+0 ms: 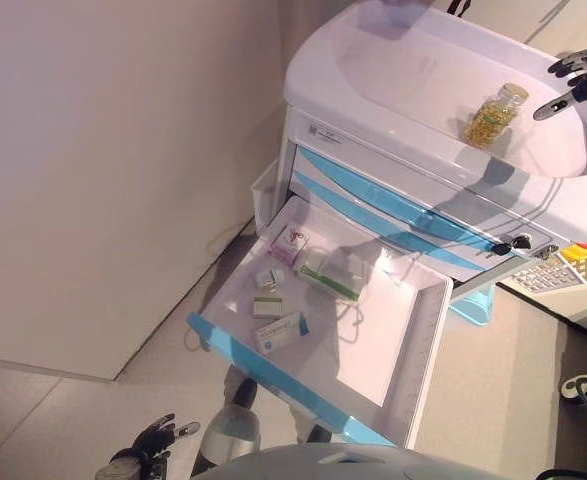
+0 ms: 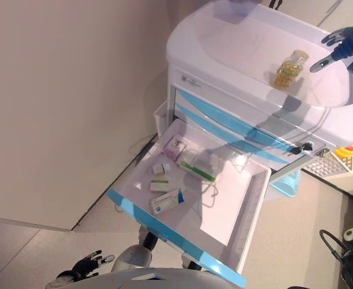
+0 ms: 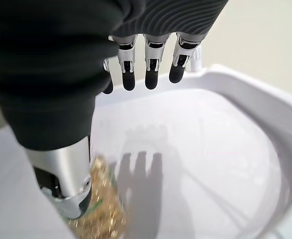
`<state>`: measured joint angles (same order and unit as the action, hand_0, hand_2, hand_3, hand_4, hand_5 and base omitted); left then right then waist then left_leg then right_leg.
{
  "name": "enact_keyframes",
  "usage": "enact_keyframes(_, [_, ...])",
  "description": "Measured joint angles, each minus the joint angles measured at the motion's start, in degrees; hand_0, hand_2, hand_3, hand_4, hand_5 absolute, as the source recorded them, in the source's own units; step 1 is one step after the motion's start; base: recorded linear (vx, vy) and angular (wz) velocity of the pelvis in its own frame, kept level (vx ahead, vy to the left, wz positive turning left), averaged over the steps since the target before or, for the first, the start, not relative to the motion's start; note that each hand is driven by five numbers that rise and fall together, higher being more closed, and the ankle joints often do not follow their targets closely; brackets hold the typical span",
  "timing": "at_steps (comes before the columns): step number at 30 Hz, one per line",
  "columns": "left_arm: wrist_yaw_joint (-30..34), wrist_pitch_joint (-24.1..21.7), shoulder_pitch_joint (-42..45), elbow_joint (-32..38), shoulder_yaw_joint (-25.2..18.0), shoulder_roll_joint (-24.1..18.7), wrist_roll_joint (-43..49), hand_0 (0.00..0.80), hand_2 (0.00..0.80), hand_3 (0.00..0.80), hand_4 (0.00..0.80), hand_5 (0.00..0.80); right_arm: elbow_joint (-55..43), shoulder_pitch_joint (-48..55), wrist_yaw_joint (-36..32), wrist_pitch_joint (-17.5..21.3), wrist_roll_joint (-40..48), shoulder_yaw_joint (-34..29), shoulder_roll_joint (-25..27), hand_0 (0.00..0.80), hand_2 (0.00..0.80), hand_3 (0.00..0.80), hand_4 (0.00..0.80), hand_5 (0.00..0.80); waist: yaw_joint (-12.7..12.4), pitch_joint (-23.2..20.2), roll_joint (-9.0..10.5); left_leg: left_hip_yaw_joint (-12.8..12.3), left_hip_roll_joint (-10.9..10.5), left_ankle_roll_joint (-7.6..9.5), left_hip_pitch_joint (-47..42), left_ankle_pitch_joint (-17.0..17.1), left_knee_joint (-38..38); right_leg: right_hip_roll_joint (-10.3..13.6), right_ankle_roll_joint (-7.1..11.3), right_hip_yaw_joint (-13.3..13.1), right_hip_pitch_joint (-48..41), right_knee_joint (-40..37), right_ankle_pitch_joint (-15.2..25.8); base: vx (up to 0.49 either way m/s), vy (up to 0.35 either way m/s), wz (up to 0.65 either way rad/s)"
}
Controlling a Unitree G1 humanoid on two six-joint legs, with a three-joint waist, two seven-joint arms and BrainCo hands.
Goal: Open the drawer and pick up the medicine
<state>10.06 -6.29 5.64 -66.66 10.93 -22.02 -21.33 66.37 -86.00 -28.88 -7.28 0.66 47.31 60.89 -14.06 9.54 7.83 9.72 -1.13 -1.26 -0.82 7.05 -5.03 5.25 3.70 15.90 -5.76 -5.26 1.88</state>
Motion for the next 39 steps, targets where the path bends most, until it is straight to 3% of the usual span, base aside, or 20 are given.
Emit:
enact_keyframes(10, [0.2,1.1,0.1,-2.2,0.0,0.3,1.3,0.000,0.000,0.000,0.000,0.000,-0.2,0.6,3.1,-0.1,0.6,-1.4,1.6,0.000,0.000,0.000,0.000,0.000,2.6,-2.8,-0.18,-2.8,0.1,0.36,-1.5,-0.8,0.0,0.1,0.01,-2.6,-0.3,0.0,0.0,-0.021,0.000,-0.12])
enact_keyframes(15, [0.4,1.5,0.1,-2.2,0.7,0.4,2.6,0.000,0.000,0.000,0.000,0.000,-4.4,5.6,11.0,3.8,4.0,-6.9,3.9,0.000,0.000,0.000,0.000,0.000,5.1,-4.0,-0.53,-5.3,0.2,0.59,-2.4,-1.2,0.0,0.1,0.00,-5.3,0.4,0.4,0.3,-0.014,0.001,-0.28])
enact_keyframes(19, [0.5,2.2,0.7,-2.0,0.7,1.0,3.3,0.000,0.000,0.000,0.000,0.000,-10.8,12.0,19.1,6.7,9.0,-14.1,6.3,0.000,0.000,0.000,0.000,0.000,7.9,-4.4,-1.12,-8.6,0.6,0.96,-3.7,-2.0,0.0,0.1,0.17,-8.4,0.7,0.3,0.8,0.006,-0.029,-0.42])
enact_keyframes(25, [0.5,2.9,-0.2,-0.8,1.1,1.3,3.3,0.000,0.000,0.000,0.000,0.000,-17.5,32.1,26.0,7.9,18.7,-33.7,7.7,0.000,0.000,0.000,0.000,0.000,11.8,-5.5,-2.12,-12.6,1.0,1.06,-4.8,-3.0,0.0,-0.2,0.13,-12.2,1.5,0.4,1.3,-0.015,-0.032,-0.34])
enact_keyframes(29, [0.5,4.1,-0.1,-0.6,2.5,1.8,3.5,0.000,0.000,0.000,0.000,0.000,-21.1,46.5,29.4,7.7,22.8,-43.4,2.8,0.000,0.000,0.000,0.000,0.000,14.5,-6.4,-3.63,-14.1,1.2,1.04,-5.4,-3.5,-0.2,-0.5,0.15,-14.1,1.8,0.2,1.7,0.000,-0.035,-0.28])
enact_keyframes(33, [0.7,4.8,0.5,-0.6,3.4,3.0,4.5,0.000,0.000,0.000,0.000,0.000,-24.2,56.0,30.8,8.4,23.5,-47.6,-2.9,0.000,0.000,0.000,0.000,0.000,16.0,-6.7,-4.64,-15.4,1.4,0.93,-5.5,-3.8,-0.3,-0.8,0.12,-15.5,2.4,0.1,2.0,0.012,-0.012,-0.22])
enact_keyframes(35, [0.9,4.9,0.2,-0.6,3.6,3.4,4.6,0.000,0.000,0.000,0.000,0.000,-25.9,60.7,31.5,10.3,24.1,-51.1,-8.2,0.000,0.000,0.000,0.000,0.000,16.3,-6.6,-4.66,-15.9,1.7,0.79,-5.6,-3.9,-0.3,-1.0,0.22,-15.6,2.5,0.1,1.9,0.003,-0.016,-0.05])
enact_keyframes(39, [0.9,4.7,-0.1,-0.6,4.4,4.0,5.6,0.000,0.000,0.000,0.000,0.000,-30.2,68.8,32.9,12.4,22.6,-51.4,-18.5,0.000,0.000,0.000,0.000,0.000,16.9,-6.3,-4.84,-16.7,1.9,0.65,-5.5,-4.0,-0.3,-1.2,0.17,-16.0,2.8,0.1,2.0,0.003,-0.028,-0.05])
